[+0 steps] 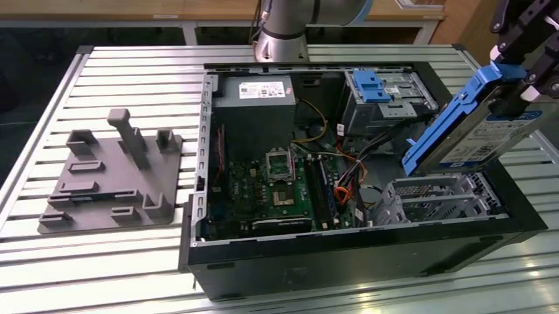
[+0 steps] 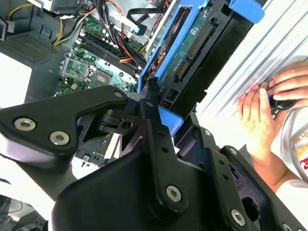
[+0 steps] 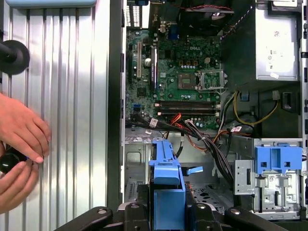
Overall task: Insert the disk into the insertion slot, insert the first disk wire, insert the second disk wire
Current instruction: 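Insert the disk into the insertion slot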
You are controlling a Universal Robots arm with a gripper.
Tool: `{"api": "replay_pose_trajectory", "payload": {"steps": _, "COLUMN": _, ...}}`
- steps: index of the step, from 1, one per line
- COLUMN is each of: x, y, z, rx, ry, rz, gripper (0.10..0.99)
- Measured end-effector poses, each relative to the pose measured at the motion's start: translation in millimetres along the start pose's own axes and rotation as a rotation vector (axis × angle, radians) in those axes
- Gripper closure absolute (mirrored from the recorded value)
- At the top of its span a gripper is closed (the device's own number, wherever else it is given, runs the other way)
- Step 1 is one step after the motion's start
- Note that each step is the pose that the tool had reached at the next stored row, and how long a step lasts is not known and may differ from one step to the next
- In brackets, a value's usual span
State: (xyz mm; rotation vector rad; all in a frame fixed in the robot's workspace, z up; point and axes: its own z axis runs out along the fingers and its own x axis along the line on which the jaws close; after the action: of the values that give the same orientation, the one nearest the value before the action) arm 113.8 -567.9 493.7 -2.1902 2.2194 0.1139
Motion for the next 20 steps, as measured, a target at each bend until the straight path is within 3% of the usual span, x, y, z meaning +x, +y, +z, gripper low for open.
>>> {"api": "replay_pose_trajectory", "payload": {"steps": 6, "x": 0.1, "y": 0.0, "z": 0.1, "rx": 0.004, "ry": 0.0028, "rz": 0.000, "gripper": 0.722}}
{"api": "replay_pose_trajectory", "payload": {"steps": 15, "x": 0.1, "y": -0.1, "z": 0.8, "rx": 0.032, "ry": 0.0079, "rz": -0.003, "gripper": 0.722}}
{"api": "replay_pose_trajectory", "payload": {"steps": 20, "x": 0.1, "y": 0.0, "z": 1.2, "rx": 0.036, "ry": 0.0105, "rz": -0.004, "gripper": 0.722}}
